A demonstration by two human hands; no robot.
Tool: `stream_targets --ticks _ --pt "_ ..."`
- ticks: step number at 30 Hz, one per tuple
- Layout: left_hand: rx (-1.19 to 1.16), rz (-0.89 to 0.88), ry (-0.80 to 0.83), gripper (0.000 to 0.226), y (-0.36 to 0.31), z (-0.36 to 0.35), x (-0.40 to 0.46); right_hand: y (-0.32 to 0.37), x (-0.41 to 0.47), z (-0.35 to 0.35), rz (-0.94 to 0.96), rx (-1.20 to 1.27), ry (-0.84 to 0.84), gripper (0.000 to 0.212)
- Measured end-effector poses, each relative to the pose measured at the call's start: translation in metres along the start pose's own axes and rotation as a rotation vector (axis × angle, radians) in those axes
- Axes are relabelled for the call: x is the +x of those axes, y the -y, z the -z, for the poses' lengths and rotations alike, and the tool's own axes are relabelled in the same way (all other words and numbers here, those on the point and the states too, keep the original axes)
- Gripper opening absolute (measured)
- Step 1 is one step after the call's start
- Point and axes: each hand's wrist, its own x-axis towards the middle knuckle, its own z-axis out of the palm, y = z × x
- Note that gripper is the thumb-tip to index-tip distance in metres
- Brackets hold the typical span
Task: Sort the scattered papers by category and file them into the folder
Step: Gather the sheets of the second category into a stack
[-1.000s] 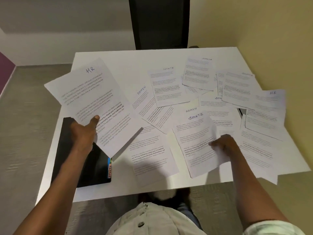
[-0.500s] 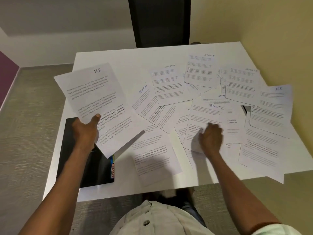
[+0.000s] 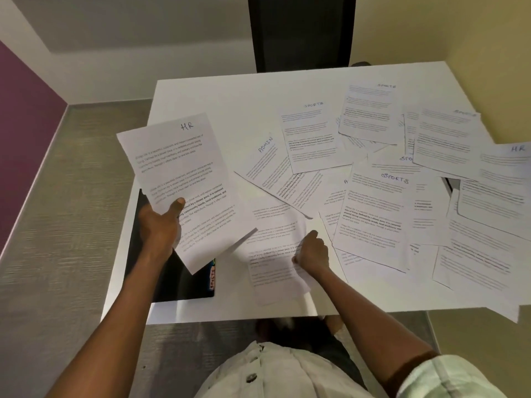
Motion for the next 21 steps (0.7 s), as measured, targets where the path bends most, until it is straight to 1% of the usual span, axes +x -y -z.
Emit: stream_targets --ticks 3,4,8,9,12,14,16,18,21 --pt "0.049 -0.036 0.001 0.032 0.000 0.009 -0.001 -0.007 0.004 0.000 0.078 0.002 0.054 0.021" --pt "0.063 -0.048 -0.005 0.034 0.000 0.012 0.000 -0.008 0.003 0.001 0.090 0.039 0.081 0.017" --pt "0.061 -0.051 -0.087 0.034 -0.005 0.024 0.006 -0.013 -0.002 0.010 0.089 0.321 0.250 0.046" --pt "0.054 -0.052 -0.101 0.033 -0.007 0.026 0.006 -0.014 -0.004 0.012 0.081 0.361 0.293 0.047" --pt "0.009 -0.047 -0.146 0.034 -0.014 0.031 0.011 -0.017 -0.007 0.020 0.081 0.353 0.357 0.037" --pt "-0.021 -0.057 -0.166 0.036 -0.016 0.035 0.013 -0.018 -0.007 0.025 0.104 0.355 0.341 0.035" --pt "-0.020 -0.080 -0.181 0.037 -0.019 0.035 0.015 -0.018 -0.009 0.032 0.106 0.374 0.286 0.034" --pt "0.004 -0.102 -0.189 0.037 -0.019 0.036 0.017 -0.018 -0.012 0.044 0.118 0.406 0.229 0.038" --pt "0.060 -0.131 -0.193 0.037 -0.015 0.035 0.023 -0.013 -0.016 0.069 0.149 0.466 0.158 0.031"
